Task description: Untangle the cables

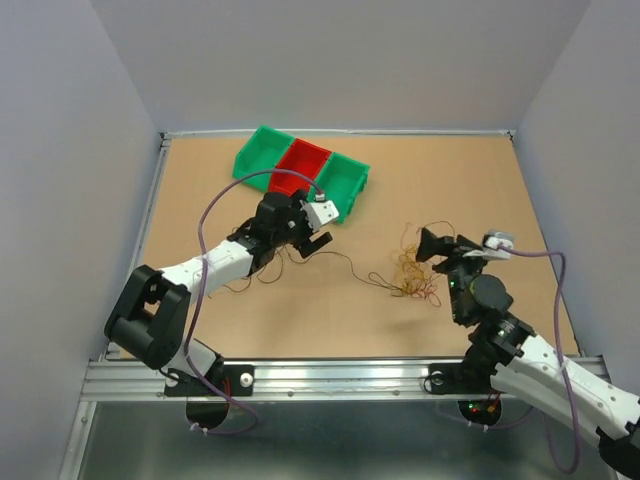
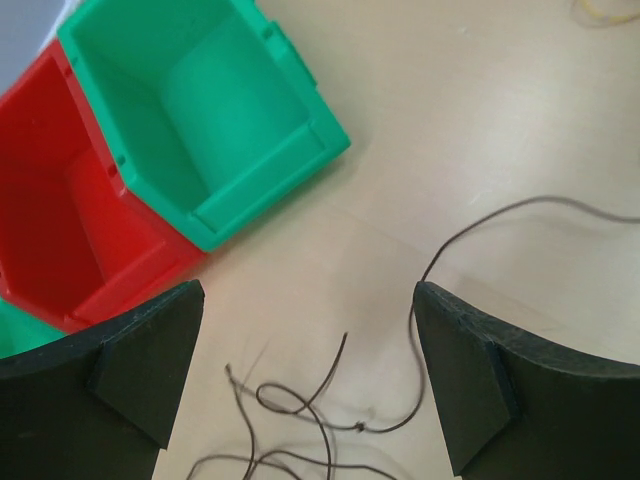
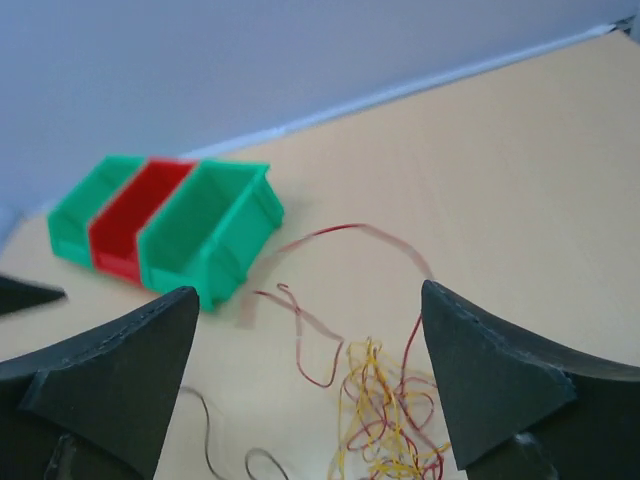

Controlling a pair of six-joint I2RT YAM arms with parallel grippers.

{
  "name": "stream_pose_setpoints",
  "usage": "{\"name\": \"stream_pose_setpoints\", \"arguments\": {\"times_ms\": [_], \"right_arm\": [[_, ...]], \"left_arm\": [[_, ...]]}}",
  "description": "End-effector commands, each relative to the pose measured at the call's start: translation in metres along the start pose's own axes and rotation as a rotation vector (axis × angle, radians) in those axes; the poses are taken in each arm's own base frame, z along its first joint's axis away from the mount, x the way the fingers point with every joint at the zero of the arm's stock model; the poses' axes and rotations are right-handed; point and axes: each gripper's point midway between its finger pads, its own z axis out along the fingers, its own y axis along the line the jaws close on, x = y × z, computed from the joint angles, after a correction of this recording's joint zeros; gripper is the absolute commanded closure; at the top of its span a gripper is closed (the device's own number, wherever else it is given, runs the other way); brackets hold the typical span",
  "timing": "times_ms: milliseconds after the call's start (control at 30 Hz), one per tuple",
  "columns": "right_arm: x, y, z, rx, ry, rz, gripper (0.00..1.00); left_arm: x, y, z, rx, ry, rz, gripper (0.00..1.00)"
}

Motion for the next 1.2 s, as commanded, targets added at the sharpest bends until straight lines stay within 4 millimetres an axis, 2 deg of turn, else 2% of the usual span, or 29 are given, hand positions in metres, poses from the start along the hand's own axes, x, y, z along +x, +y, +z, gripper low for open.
{"name": "stream_pose_setpoints", "arguments": {"times_ms": [0, 33, 100, 133, 200, 233, 267, 300, 333, 367, 433, 500, 533, 567, 600, 633, 667, 700, 767, 833, 867, 900, 933, 967, 1000, 1067, 1100, 1133, 1167], "right_arm": [[0.052, 0.052, 0.0, -0.244, 0.229, -0.141, 0.0], [0.076, 0.06, 0.003, -0.28, 0.308, -0.206, 0.0], [0.091, 0.08, 0.007, -0.352, 0.361, -0.24, 0.0], [0.097, 0.099, 0.004, -0.445, 0.376, -0.234, 0.0], [0.125, 0.113, 0.006, -0.534, 0.434, -0.3, 0.0], [0.133, 0.13, 0.002, -0.624, 0.45, -0.299, 0.0], [0.157, 0.131, 0.002, -0.656, 0.503, -0.354, 0.0], [0.168, 0.136, 0.003, -0.68, 0.532, -0.369, 0.0], [0.169, 0.149, 0.007, -0.716, 0.531, -0.367, 0.0], [0.194, 0.144, 0.013, -0.694, 0.586, -0.408, 0.0], [0.204, 0.153, 0.028, -0.667, 0.592, -0.426, 0.0], [0.224, 0.146, 0.039, -0.611, 0.625, -0.464, 0.0], [0.25, 0.131, 0.042, -0.554, 0.697, -0.512, 0.01], [0.251, 0.139, 0.051, -0.541, 0.705, -0.509, 0.13], [0.259, 0.137, 0.054, -0.522, 0.737, -0.524, 0.2], [0.282, 0.121, 0.045, -0.498, 0.837, -0.572, 0.28], [0.288, 0.117, 0.044, -0.482, 0.87, -0.58, 0.35], [0.29, 0.12, 0.048, -0.466, 0.882, -0.584, 0.52], [0.298, 0.098, 0.04, -0.395, 0.953, -0.632, 0.63], [0.296, 0.083, 0.032, -0.363, 0.97, -0.66, 0.89], [0.276, 0.088, 0.037, -0.353, 0.916, -0.642, 0.99], [0.262, 0.089, 0.042, -0.332, 0.865, -0.621, 0.99], [0.253, 0.075, 0.036, -0.299, 0.836, -0.612, 0.99], [0.232, 0.084, 0.045, -0.294, 0.739, -0.558, 0.99], [0.189, 0.096, 0.05, -0.298, 0.615, -0.457, 0.99], [0.16, 0.082, 0.047, -0.257, 0.476, -0.357, 0.99], [0.119, 0.084, 0.047, -0.238, 0.363, -0.255, 0.99], [0.105, 0.074, 0.047, -0.189, 0.309, -0.219, 0.99], [0.095, 0.043, 0.046, -0.057, 0.246, -0.194, 0.99]], "left_arm": [[-0.013, 0.04, -0.017, -0.169, -0.008, -0.05, 0.02], [-0.019, 0.051, -0.024, -0.213, -0.034, -0.064, 0.01], [-0.02, 0.068, -0.034, -0.264, -0.051, -0.11, 0.01], [-0.014, 0.083, -0.042, -0.293, -0.057, -0.16, 0.01], [-0.019, 0.097, -0.054, -0.304, -0.097, -0.197, 0.01], [-0.019, 0.102, -0.058, -0.315, -0.108, -0.223, 0.01], [-0.018, 0.112, -0.066, -0.341, -0.12, -0.233, 0.01], [-0.018, 0.114, -0.069, -0.354, -0.129, -0.239, 0.01], [-0.019, 0.118, -0.073, -0.371, -0.137, -0.242, 0.01], [-0.021, 0.12, -0.078, -0.386, -0.155, -0.242, 0.01], [-0.023, 0.123, -0.083, -0.406, -0.17, -0.245, 0.01], [-0.027, 0.125, -0.09, -0.425, -0.187, -0.244, 0.01], [-0.026, 0.125, -0.091, -0.427, -0.187, -0.242, 0.01], [-0.029, 0.126, -0.092, -0.429, -0.196, -0.242, 0.01], [-0.027, 0.126, -0.094, -0.432, -0.196, -0.243, 0.01], [-0.029, 0.126, -0.094, -0.427, -0.199, -0.242, 0.01], [-0.029, 0.125, -0.094, -0.424, -0.201, -0.241, 0.01], [-0.028, 0.125, -0.093, -0.422, -0.2, -0.242, 0.01], [-0.028, 0.125, -0.092, -0.415, -0.2, -0.242, 0.01], [-0.028, 0.125, -0.092, -0.412, -0.2, -0.242, 0.01], [-0.029, 0.124, -0.091, -0.406, -0.203, -0.243, 0.01], [-0.029, 0.123, -0.091, -0.405, -0.203, -0.242, 0.01], [-0.029, 0.123, -0.091, -0.401, -0.205, -0.242, 0.01], [-0.029, 0.123, -0.091, -0.399, -0.205, -0.24, 0.01], [-0.029, 0.123, -0.091, -0.401, -0.205, -0.24, 0.01], [-0.03, 0.123, -0.092, -0.401, -0.21, -0.24, 0.01], [-0.029, 0.123, -0.092, -0.403, -0.207, -0.241, 0.01], [-0.03, 0.123, -0.093, -0.4, -0.21, -0.24, 0.01], [-0.029, 0.123, -0.093, -0.398, -0.21, -0.239, 0.01]]}}
